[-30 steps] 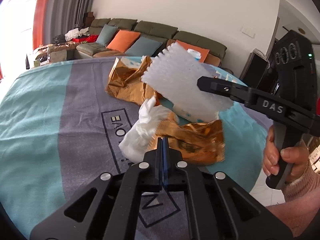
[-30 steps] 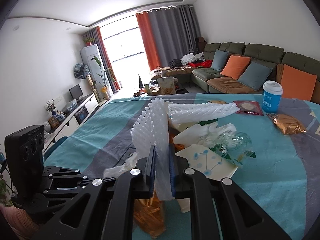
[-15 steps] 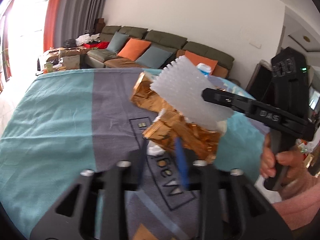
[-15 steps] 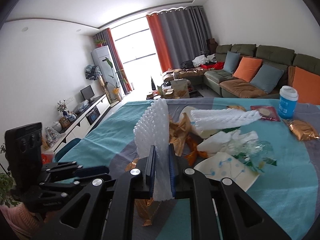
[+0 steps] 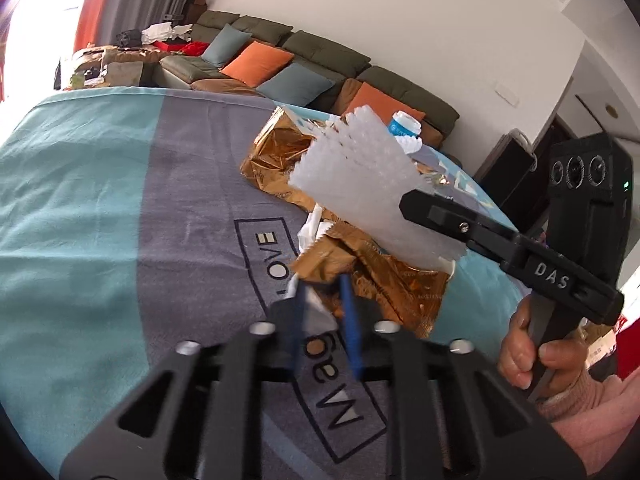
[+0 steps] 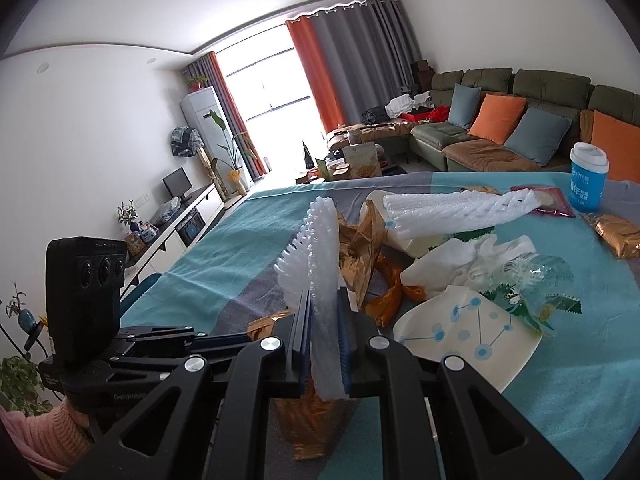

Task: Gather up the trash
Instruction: 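Lift both held items and carry them over the teal bin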

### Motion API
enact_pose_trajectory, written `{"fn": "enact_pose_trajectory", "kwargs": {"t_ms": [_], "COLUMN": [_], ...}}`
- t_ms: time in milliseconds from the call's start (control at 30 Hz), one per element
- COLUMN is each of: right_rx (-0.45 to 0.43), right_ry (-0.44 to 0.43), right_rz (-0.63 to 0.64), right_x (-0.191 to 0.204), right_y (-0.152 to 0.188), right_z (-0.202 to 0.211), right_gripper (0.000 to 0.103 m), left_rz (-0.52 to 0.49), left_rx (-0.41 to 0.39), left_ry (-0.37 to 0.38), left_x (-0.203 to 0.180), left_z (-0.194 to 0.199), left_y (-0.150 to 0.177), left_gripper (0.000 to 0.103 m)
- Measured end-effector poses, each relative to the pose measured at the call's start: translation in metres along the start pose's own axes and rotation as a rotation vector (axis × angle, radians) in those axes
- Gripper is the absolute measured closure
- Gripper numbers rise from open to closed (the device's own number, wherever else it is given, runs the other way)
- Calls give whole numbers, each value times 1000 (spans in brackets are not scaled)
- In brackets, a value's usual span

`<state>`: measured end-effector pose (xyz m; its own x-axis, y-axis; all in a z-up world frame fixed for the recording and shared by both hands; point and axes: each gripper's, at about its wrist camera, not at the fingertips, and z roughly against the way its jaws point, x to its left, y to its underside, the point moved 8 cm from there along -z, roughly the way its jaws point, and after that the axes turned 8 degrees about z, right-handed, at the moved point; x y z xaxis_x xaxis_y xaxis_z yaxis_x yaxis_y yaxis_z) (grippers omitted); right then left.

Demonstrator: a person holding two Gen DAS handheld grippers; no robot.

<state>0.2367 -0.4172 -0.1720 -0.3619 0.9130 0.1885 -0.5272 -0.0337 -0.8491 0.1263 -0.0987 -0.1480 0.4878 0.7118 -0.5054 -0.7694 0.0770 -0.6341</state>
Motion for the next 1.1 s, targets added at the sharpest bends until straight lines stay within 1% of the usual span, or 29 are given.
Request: {"fn": "enact_pose_trajectory", "kwargs": {"t_ms": [33, 133, 233, 300, 367, 400, 467, 667, 800, 900, 1100], "right_rx": [1, 5, 2, -3, -7, -7, -12, -53, -66, -55, -26], "right_ry": [-4, -17, -26, -35, -50, -56, -82, -119, -166, -208, -322], "right_rz": [-2, -7, 6, 18, 31, 34, 48, 84, 95, 109, 162], "right_x": [0, 2, 5, 10, 17, 20, 27, 45, 59, 78, 126], "right_y": [0, 1, -2, -6, -10, -11, -17, -41, -55, -62, -77], "right_z": [-1, -4, -6, -6, -6, -6, -7, -1, -6, -20, -54], "right_gripper": [92, 92, 92, 92, 92, 92, 92, 92, 92, 92, 92], "left_rz": [19, 30, 4, 3, 2, 4, 18, 46, 78, 92, 152], "left_rx": [-7, -35, -64, -73, -104, -117, -143, -223, -285, -334, -420], "left_ry": [25, 54, 50, 66, 54, 54, 74, 69, 28, -37, -189], "left_x": [0, -5, -12, -16, -18, -17, -18, -8, 11, 28, 79], "left_z": [3, 13, 25, 32, 43, 48, 63, 118, 159, 189, 256], "left_y": [-1, -2, -5, -6, -9, -11, -15, -23, -25, -26, -24], "left_gripper": [91, 95, 95, 95, 95, 99, 101, 101, 101, 101, 101]}}
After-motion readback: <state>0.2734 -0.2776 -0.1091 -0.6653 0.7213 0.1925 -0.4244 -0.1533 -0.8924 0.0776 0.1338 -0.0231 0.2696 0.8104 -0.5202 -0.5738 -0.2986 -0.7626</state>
